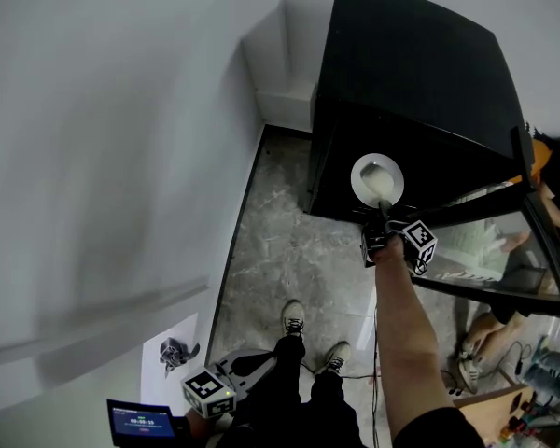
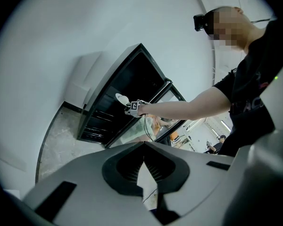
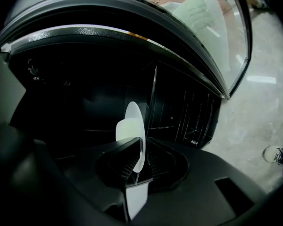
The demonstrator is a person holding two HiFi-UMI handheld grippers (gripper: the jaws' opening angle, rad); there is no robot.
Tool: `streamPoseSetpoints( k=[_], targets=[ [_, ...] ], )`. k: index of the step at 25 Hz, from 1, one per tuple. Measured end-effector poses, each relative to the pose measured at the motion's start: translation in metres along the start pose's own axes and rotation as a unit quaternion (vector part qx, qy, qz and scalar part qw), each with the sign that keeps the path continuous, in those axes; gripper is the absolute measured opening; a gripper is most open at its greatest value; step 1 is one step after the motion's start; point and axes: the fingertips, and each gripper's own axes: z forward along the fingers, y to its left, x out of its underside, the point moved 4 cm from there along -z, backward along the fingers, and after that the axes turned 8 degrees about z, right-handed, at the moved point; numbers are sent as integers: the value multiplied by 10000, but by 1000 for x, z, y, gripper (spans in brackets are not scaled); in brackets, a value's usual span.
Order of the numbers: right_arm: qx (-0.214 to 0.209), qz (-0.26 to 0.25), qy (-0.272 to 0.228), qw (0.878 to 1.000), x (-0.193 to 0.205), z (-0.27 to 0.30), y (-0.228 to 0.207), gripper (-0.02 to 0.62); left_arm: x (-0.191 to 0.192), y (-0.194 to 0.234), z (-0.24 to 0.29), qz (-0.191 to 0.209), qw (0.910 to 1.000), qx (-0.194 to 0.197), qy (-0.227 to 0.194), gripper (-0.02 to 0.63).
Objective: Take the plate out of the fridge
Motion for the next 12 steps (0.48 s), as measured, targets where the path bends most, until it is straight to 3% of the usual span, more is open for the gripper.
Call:
streamPoseSetpoints(
  k=[8,12],
  targets=[
    [-455,196,-14,9988,2,12,-4,29,0,5,-1,-62,9999,-80,116,6],
    [-688,61,5,9976,0,9,-8,28,-2,6,-1,-12,9999,-68,74,6]
  ],
)
